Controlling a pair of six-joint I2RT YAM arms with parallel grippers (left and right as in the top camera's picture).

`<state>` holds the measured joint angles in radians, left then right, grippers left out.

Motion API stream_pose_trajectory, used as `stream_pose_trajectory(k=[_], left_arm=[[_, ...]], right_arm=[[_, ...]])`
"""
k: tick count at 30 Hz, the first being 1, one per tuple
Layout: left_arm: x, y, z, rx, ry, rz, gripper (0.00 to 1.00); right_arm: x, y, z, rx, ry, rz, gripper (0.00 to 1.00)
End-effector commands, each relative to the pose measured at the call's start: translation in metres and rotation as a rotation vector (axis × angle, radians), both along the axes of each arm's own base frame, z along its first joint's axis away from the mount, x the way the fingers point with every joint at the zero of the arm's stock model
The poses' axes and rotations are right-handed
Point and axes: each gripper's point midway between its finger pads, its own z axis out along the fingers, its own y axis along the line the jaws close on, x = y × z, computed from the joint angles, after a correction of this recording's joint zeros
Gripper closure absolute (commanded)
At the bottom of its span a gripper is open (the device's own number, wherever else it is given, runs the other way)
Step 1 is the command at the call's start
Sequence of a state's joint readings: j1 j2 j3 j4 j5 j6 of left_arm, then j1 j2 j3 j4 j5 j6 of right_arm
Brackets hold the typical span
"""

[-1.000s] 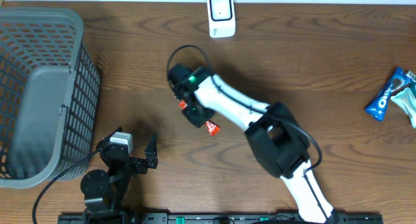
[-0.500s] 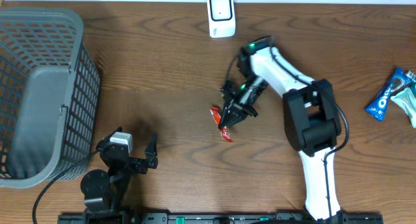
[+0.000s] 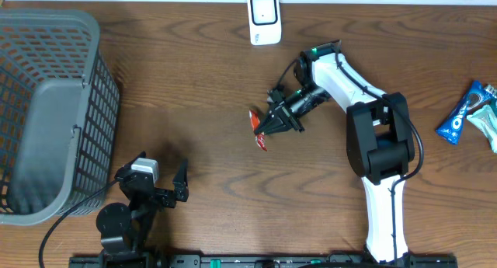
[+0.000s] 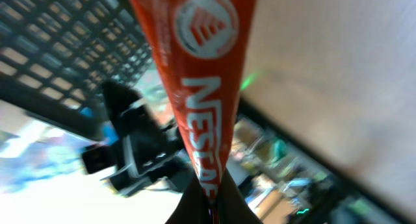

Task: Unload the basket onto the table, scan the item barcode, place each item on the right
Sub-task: 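Lift the Nescafe stick with the right gripper toward the scanner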

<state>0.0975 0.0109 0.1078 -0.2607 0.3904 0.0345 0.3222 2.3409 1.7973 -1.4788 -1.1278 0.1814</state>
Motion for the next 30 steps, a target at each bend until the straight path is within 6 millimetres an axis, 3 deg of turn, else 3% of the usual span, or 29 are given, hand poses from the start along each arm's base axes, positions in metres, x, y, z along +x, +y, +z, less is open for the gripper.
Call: stream_pose_trajectory(k=[1,5,6,7,9,10,11,19,21,24,25,26,27,30], left_arm=[[0.000,0.000,-0.010,0.009,0.016,-0.007,0.02],[0.000,0.000,-0.010,0.009,0.016,-0.007,0.02],[0.000,0.000,-0.010,0.009,0.016,-0.007,0.02],[0.000,0.000,-0.010,0.009,0.016,-0.007,0.02],[0.000,0.000,-0.010,0.009,0.016,-0.007,0.02],[0.000,0.000,-0.010,0.009,0.016,-0.007,0.02],[0.000,0.000,-0.010,0.009,0.016,-0.007,0.02],[0.000,-0.001,-0.010,0.009,0.016,-0.007,0.02],[0.000,0.000,-0.010,0.009,0.016,-0.007,0.02],[0.000,0.000,-0.010,0.009,0.016,-0.007,0.02],[0.000,0.000,-0.010,0.009,0.016,-0.007,0.02],[0.000,0.000,-0.010,0.009,0.016,-0.007,0.02],[0.000,0.000,-0.010,0.009,0.016,-0.007,0.02],[0.000,0.000,-0.010,0.009,0.016,-0.007,0.02]], right_arm=[[0.017,-0.043,-0.061,-0.373,-0.135,0.056,0.99],[0.029,-0.089,-0.091,-0.713,-0.188,0.058,0.99],[0.032,-0.097,-0.095,-0.770,-0.203,0.056,0.93],[0.034,-0.100,-0.096,-0.791,-0.215,0.058,0.75],[0.038,-0.105,-0.098,-0.814,-0.244,0.069,0.21],[0.040,-0.108,-0.099,-0.834,-0.255,0.073,0.04],[0.042,-0.113,-0.100,-0.859,-0.270,0.076,0.01],[0.057,-0.129,-0.091,-1.025,-0.308,0.038,0.01],[0.063,-0.123,-0.083,-1.022,-0.325,0.020,0.01],[0.076,-0.097,-0.080,-0.906,-0.380,-0.006,0.01],[0.078,-0.093,-0.080,-0.879,-0.397,0.000,0.05],[0.078,-0.092,-0.080,-0.886,-0.388,-0.013,0.23],[0.075,-0.093,-0.080,-0.913,-0.362,-0.037,0.32],[0.071,-0.094,-0.082,-0.993,-0.345,-0.063,0.34]])
